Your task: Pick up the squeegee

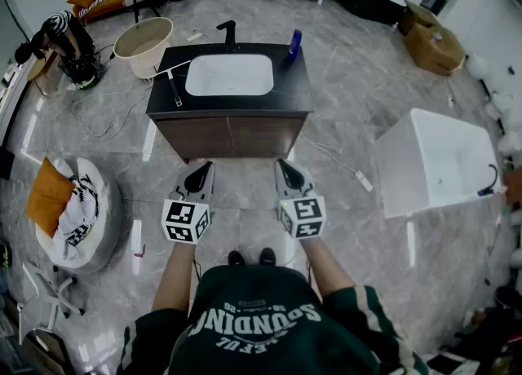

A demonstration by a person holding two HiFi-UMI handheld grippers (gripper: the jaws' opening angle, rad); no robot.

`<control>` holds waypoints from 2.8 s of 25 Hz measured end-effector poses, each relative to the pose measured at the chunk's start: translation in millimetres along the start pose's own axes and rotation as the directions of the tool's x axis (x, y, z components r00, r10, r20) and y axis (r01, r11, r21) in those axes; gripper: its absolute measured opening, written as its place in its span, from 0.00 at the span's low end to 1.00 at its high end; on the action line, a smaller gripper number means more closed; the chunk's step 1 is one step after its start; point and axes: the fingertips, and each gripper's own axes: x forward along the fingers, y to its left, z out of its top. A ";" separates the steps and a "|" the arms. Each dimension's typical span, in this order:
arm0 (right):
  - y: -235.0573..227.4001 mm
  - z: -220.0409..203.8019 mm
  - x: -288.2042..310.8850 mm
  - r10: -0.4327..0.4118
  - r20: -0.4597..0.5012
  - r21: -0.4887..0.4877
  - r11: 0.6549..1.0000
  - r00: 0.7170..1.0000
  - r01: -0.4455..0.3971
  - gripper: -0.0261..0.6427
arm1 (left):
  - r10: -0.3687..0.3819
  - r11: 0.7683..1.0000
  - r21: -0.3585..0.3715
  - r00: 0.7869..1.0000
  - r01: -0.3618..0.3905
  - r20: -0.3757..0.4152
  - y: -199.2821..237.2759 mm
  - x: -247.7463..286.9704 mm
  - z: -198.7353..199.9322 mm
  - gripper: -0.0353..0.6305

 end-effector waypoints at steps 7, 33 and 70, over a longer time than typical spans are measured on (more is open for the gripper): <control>9.0 3.5 13.5 0.010 0.015 0.030 1.000 1.000 -0.010 0.04 | -0.007 1.000 -0.004 1.000 0.007 -0.007 9.8 3.6 -2.6 0.06; 26.0 -19.8 41.2 -0.028 0.002 0.092 0.995 1.000 0.028 0.04 | -0.062 0.998 0.028 0.998 0.062 -0.013 59.2 14.5 -16.5 0.06; -154.8 61.6 357.5 0.149 -0.042 0.084 0.986 0.988 -0.145 0.04 | 0.098 0.995 -0.015 0.992 -0.100 -0.074 196.3 317.5 65.6 0.06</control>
